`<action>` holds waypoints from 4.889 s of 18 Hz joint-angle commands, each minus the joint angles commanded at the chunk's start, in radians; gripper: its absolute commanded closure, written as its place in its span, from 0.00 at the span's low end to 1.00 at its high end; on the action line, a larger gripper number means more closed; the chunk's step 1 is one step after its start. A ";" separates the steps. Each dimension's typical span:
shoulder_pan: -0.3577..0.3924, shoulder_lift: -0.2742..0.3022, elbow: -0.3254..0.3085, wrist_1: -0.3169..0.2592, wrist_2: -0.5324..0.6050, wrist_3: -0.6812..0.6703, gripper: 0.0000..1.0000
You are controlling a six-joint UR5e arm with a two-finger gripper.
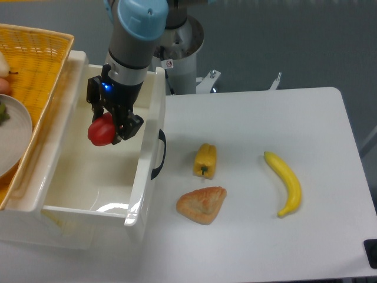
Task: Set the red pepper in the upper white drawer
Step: 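Lower the red pepper inside the drawer toward its floor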
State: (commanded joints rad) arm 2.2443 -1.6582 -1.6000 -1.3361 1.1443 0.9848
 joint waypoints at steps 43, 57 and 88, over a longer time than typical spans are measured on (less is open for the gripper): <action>-0.045 -0.057 0.000 0.003 0.043 0.002 0.47; -0.069 -0.069 0.008 0.005 0.044 0.002 0.47; -0.101 -0.087 0.003 0.017 0.095 0.003 0.43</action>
State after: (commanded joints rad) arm 2.1430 -1.7456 -1.5969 -1.3192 1.2394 0.9879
